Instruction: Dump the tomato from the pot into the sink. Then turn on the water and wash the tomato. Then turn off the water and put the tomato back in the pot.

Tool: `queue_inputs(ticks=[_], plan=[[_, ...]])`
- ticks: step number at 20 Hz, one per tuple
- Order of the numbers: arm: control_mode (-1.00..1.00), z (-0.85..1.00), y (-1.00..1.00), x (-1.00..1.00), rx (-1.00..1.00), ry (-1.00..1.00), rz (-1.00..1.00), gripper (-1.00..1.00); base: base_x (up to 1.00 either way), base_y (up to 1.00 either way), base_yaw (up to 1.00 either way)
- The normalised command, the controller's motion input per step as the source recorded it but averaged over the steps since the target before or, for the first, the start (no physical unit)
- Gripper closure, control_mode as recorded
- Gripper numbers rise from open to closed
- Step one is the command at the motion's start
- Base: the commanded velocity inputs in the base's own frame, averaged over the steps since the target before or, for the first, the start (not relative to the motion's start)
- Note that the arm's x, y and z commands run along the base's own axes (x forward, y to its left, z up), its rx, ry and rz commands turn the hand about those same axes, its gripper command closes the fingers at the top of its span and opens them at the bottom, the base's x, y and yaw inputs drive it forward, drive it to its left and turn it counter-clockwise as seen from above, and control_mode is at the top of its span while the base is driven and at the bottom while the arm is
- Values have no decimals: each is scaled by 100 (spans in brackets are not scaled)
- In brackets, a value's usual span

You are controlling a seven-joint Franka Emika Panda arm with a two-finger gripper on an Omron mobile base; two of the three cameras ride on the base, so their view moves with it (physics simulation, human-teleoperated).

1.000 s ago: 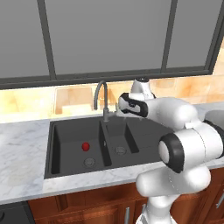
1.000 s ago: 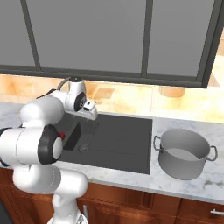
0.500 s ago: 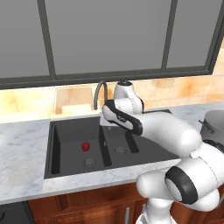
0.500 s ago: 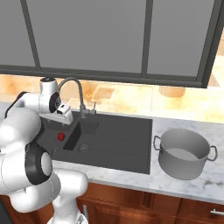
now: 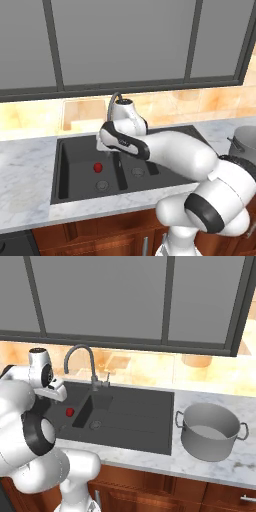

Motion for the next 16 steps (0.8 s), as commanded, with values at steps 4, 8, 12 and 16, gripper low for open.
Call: queue_inputs(ticks=[4, 8, 12, 16], plan=[[-100, -15, 45, 21, 0, 4, 0, -100, 0, 0, 0], [-100, -26, 29, 22, -4, 0, 0, -100, 0, 0, 0], [-100, -39, 16, 31, -8, 0, 0, -100, 0, 0, 0], [-100, -46, 8, 40, -8, 0, 0, -100, 0, 0, 0]])
